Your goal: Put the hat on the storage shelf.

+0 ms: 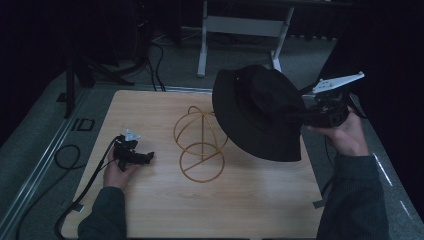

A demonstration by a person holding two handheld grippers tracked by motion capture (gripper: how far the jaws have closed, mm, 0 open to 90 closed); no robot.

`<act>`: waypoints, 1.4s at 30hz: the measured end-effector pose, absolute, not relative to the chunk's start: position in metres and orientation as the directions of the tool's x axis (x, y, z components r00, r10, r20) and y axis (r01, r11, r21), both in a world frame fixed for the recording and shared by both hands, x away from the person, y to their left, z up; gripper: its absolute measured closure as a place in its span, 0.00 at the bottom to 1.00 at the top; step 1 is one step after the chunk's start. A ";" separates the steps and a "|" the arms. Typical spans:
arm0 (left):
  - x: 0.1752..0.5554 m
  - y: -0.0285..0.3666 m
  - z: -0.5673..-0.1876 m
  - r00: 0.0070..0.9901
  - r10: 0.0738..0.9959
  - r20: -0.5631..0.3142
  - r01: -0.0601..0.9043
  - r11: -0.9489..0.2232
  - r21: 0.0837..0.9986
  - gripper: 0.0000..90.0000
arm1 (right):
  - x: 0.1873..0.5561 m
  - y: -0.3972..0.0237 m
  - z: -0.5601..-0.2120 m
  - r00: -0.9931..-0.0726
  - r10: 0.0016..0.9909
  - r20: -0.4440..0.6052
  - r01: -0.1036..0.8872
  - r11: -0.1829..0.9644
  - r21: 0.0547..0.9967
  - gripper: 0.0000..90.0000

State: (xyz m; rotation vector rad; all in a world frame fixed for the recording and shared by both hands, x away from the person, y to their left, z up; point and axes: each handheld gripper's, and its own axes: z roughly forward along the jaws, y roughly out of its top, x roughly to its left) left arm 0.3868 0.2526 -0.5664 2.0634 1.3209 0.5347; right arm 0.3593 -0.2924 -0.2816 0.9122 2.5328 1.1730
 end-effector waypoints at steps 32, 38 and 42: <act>0.387 0.253 -0.566 0.417 0.909 0.005 0.656 -0.305 0.690 0.02 | 0.362 -0.266 -0.273 -0.831 0.553 0.057 0.401 0.526 0.750 0.96; 0.387 0.253 -0.566 0.417 0.909 0.005 0.656 -0.305 0.690 0.02 | 0.363 -0.260 -0.271 -0.838 0.543 0.054 0.394 0.533 0.749 0.96; 0.387 0.253 -0.566 0.417 0.909 0.005 0.656 -0.305 0.690 0.02 | 0.363 -0.256 -0.270 -0.842 0.537 0.050 0.390 0.543 0.744 0.96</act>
